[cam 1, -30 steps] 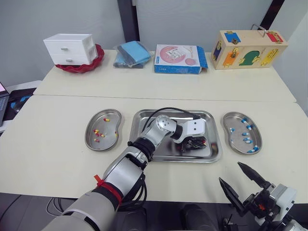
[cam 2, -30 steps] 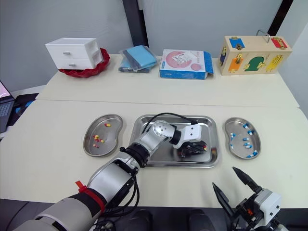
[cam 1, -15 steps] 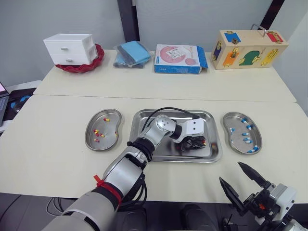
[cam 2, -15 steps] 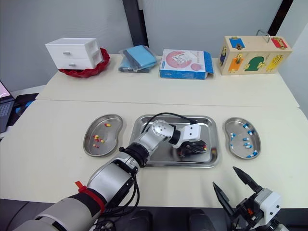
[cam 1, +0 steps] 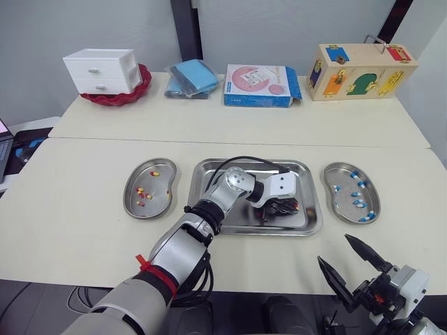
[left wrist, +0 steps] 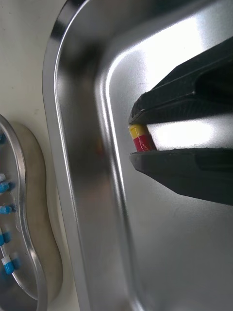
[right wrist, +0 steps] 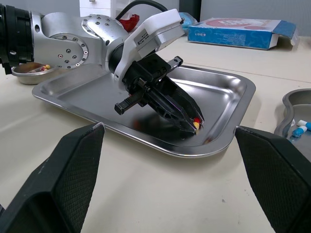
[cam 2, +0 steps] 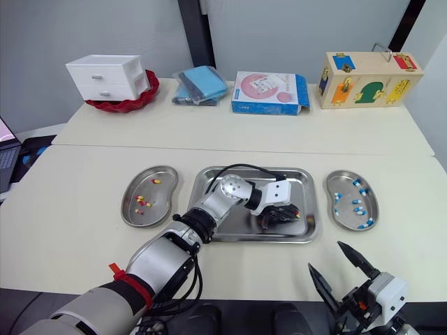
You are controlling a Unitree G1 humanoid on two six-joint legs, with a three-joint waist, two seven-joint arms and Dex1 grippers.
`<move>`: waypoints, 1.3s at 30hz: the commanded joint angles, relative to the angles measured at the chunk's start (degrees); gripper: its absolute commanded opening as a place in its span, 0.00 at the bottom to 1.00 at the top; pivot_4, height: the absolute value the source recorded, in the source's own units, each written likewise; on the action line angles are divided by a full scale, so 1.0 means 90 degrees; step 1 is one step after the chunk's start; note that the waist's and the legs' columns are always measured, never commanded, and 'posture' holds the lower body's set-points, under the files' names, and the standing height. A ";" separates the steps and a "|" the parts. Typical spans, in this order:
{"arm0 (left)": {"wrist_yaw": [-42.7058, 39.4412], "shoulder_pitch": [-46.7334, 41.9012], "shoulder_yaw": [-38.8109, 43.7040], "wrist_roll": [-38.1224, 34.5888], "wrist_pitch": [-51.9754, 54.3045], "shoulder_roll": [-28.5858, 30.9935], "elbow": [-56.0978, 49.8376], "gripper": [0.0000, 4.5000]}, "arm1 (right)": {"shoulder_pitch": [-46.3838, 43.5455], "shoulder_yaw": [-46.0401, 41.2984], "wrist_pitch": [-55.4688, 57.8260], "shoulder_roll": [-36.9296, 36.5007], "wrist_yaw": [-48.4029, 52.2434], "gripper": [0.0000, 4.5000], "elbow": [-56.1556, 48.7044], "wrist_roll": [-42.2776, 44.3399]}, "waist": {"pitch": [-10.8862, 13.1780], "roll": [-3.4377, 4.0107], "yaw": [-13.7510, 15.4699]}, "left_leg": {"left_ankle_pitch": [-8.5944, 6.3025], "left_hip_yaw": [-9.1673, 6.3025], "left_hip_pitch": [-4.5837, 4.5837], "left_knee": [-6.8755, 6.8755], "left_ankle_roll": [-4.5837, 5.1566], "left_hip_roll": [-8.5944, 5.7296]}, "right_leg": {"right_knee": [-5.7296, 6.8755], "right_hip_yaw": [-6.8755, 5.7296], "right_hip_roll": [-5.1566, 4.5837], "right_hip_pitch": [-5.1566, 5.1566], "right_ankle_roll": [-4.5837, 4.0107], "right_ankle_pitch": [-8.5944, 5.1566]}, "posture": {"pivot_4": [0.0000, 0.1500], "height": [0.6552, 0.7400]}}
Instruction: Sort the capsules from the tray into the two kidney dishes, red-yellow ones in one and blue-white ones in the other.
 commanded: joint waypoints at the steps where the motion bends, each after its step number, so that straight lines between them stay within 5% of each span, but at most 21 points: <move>1: 0.0024 0.0026 0.0071 0.0038 -0.0062 -0.0013 -0.0002 0.16 | -0.0006 -0.0018 -0.0067 -0.0049 -0.0033 1.00 -0.0325 -0.0003 | 0.0000 0.0000 0.0000 | 0.0000 0.0000 0.0000 0.0000 0.0000 0.0000 | 0.0000 0.0000 0.0000 0.0000 0.0000 0.0000 | 1.00 1.00; 11: -0.0203 0.0036 0.0431 -0.0315 0.0180 0.0287 -0.0560 0.16 | -0.0047 0.0000 -0.0057 -0.0188 0.0090 1.00 -0.0398 0.0030 | 0.0000 0.0001 -0.0013 | 0.0000 0.0000 0.0000 0.0000 0.0000 0.0000 | 0.0002 0.0000 0.0000 0.0000 0.0000 0.0000 | 1.00 1.00; 19: -0.0333 0.0949 0.1012 -0.0955 0.1692 0.1285 -0.3147 0.16 | -0.0240 -0.0040 0.0145 -0.0662 0.0404 1.00 -0.0506 0.0263 | -0.0002 0.0004 -0.0007 | 0.0001 0.0000 0.0000 0.0003 -0.0001 0.0002 | 0.0005 0.0000 0.0000 0.0000 0.0000 0.0000 | 1.00 1.00; 33: 0.1410 0.3656 0.3387 -0.1854 0.5186 0.3571 -0.7569 0.16 | -0.1466 0.0227 0.0588 -0.1720 0.2276 1.00 0.0376 0.1068 | -0.0003 0.0003 0.0041 | 0.0002 -0.0010 0.0020 0.0053 0.0000 0.0007 | 0.0050 -0.0005 0.0000 0.0019 -0.0001 -0.0001 | 1.00 1.00; 39: 0.2148 0.4711 0.4536 -0.2259 0.6061 0.3939 -0.8717 0.16 | -0.2170 0.0235 0.0722 -0.1833 0.2836 1.00 0.0998 0.1134 | 0.0000 -0.0002 -0.0002 | 0.0001 -0.0007 0.0029 0.0054 0.0000 0.0013 | 0.0058 0.0000 0.0004 0.0019 -0.0001 -0.0001 | 1.00 1.00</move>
